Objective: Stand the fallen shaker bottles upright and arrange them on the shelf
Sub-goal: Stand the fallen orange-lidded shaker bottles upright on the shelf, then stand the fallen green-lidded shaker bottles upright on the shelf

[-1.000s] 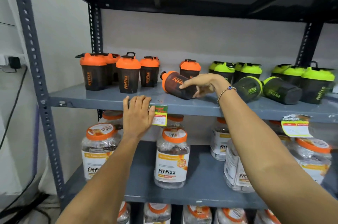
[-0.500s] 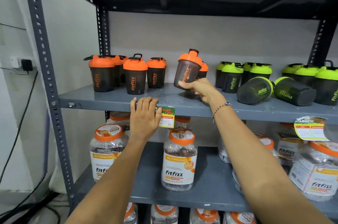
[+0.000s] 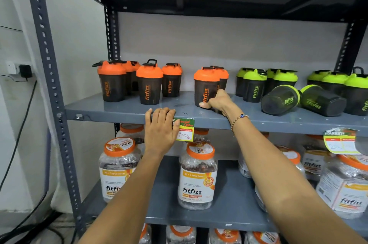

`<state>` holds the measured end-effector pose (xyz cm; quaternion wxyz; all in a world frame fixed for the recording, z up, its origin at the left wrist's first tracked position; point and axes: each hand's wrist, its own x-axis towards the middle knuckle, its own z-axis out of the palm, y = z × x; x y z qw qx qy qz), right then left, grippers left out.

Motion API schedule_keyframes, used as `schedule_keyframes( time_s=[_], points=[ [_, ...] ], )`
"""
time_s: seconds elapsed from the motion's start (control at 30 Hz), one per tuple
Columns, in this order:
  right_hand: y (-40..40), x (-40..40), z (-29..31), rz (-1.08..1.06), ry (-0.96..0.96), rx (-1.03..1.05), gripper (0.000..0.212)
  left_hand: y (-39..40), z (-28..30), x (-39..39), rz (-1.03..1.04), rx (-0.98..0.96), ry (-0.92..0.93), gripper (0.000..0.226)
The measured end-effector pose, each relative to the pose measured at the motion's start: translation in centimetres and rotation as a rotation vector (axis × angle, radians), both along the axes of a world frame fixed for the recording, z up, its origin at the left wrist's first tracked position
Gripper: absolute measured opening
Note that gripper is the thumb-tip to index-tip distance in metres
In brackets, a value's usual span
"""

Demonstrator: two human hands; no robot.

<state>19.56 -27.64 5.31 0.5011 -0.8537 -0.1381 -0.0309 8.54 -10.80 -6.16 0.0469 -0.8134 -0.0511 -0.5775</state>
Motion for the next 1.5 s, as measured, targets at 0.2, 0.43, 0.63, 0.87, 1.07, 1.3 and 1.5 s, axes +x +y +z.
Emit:
schedule_keyframes(
  time_s=[0.2, 0.43, 0.63, 0.87, 1.07, 1.3, 1.5],
  points=[
    [-0.5, -1.9, 0.3, 0.034, -0.023, -0.060, 0.072, 0.0, 0.2, -0.4, 0.006, -0.014, 0.051, 0.039],
    [-3.1, -5.0, 0.0, -0.177, -0.193, 0.100, 0.033, -1.7, 1.1, -1.1, -0.084, -0.085, 0.058, 0.039],
    [-8.3, -7.7, 1.1, -0.381, -0.284, 0.246, 0.021, -7.2, 2.0, -0.1, -0.262, -0.036, 0.123, 0.039],
    [-18.1, -5.9, 0.8, -0.611, -0.098, 0.248, 0.042, -13.6, 1.2, 2.1, -0.284, 0.007, 0.160, 0.040],
    [-19.5, -4.4, 1.4, -0.446, -0.018, 0.067, 0.073, -17.9, 1.6, 4.0, -0.243, 0.024, 0.178, 0.040],
    [-19.2, -2.3, 3.0, -0.355, 0.071, -0.282, 0.095, -18.5, 0.8, 4.6, -0.137, 0.030, 0.192, 0.042],
    [-19.6, 1.0, 3.6, -0.241, 0.163, -0.275, 0.084, -18.3, 0.8, 4.5, -0.110, 0.056, 0.206, 0.043]
  ],
)
